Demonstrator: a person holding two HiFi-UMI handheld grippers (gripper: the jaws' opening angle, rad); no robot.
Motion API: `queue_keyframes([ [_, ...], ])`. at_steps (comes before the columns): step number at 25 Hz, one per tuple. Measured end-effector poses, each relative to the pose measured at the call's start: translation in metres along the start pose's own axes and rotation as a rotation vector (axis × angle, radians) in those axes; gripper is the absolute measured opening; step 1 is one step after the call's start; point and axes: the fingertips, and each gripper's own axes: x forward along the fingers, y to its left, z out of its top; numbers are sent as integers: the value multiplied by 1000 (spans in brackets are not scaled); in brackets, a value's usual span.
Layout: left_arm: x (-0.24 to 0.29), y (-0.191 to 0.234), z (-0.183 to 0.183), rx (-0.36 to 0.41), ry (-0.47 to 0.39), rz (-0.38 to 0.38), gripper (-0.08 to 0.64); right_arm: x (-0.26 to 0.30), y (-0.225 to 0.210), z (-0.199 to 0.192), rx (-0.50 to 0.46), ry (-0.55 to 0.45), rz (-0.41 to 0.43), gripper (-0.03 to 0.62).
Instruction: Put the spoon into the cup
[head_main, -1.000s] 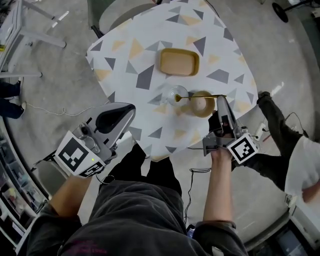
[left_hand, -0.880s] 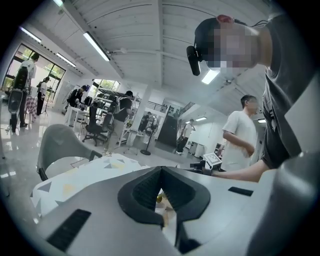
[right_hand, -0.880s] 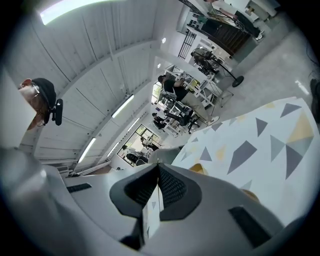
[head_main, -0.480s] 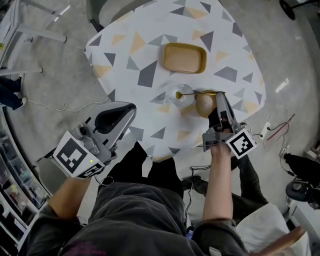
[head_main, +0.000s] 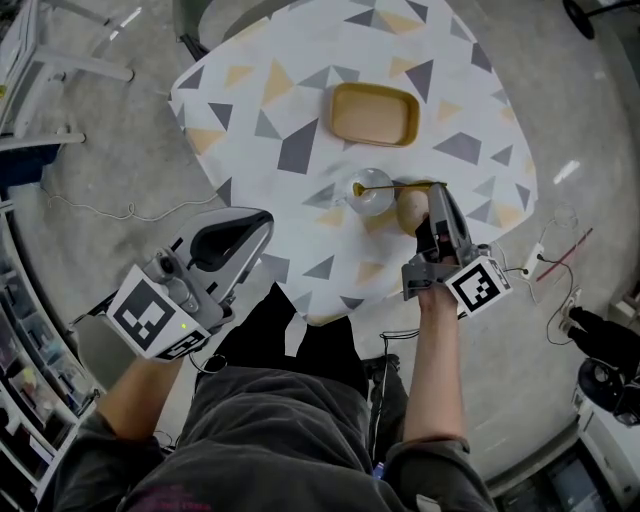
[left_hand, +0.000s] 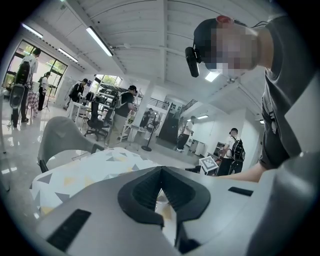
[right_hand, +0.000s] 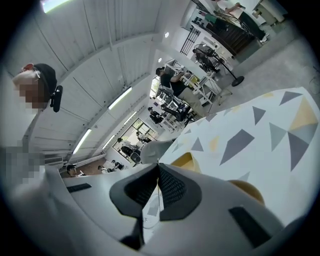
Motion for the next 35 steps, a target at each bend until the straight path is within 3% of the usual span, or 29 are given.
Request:
queue_keyframes([
  [9, 2, 2, 7, 15, -40, -2, 15, -1, -12, -24, -48, 44, -99, 23],
  [15, 0, 4, -2, -7, 5, -6, 15, 1, -15, -26, -51, 50, -109, 23],
  [22, 5, 5, 10, 11, -36, -10, 15, 4, -13, -33, -111, 76, -104, 23],
  [33, 3, 2, 24, 23, -51, -18, 15, 5, -13, -35, -64, 117, -128, 26],
  [35, 2, 2, 27, 25, -55, -19, 15, 5, -12, -37, -63, 129, -128, 52],
])
